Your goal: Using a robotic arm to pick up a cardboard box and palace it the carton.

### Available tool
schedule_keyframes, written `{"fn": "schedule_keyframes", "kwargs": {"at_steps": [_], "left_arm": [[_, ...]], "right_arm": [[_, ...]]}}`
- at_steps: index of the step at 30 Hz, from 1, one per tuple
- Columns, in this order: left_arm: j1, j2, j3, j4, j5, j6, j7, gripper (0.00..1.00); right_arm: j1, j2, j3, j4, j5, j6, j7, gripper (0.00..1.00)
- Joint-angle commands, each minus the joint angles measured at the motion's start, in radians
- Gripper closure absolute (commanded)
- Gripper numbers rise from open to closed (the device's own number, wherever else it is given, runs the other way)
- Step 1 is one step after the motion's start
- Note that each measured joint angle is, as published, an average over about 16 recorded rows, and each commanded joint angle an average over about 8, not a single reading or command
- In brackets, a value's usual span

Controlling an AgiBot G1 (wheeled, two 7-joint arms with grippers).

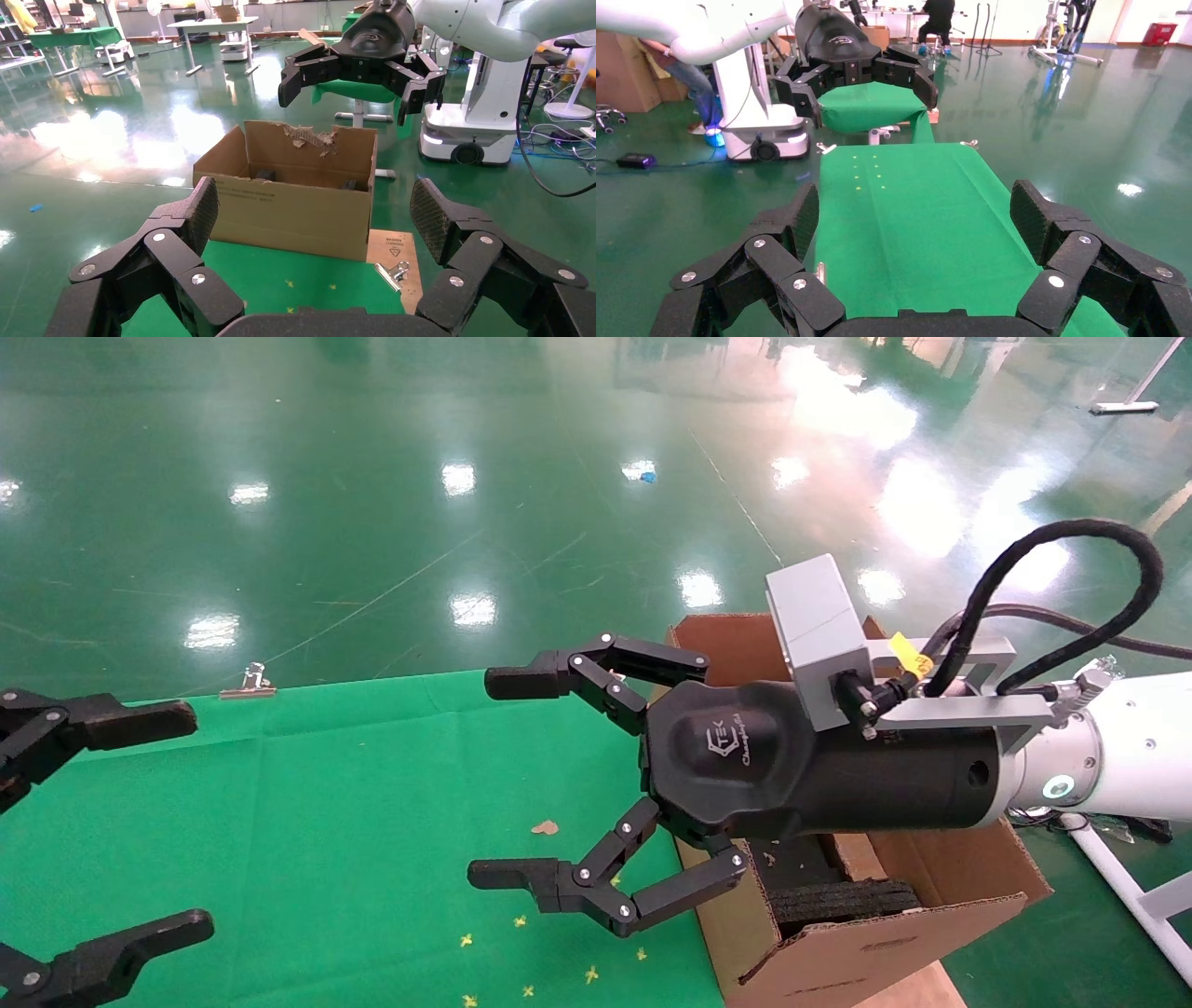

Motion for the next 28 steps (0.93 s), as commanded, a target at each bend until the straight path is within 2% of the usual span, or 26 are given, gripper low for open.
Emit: {"fn": "schedule_keyframes", "kwargs": {"at_steps": [1, 28], "left_arm": [[0.000, 0.000, 0.000, 0.000, 0.000, 0.000, 0.000, 0.00], [0.000, 0.000, 0.000, 0.000, 0.000, 0.000, 0.000, 0.00]], "right_arm": [[0.000, 0.000, 0.000, 0.000, 0.000, 0.000, 0.000, 0.00], [0.000, 0.000, 0.000, 0.000, 0.000, 0.000, 0.000, 0.00]]}}
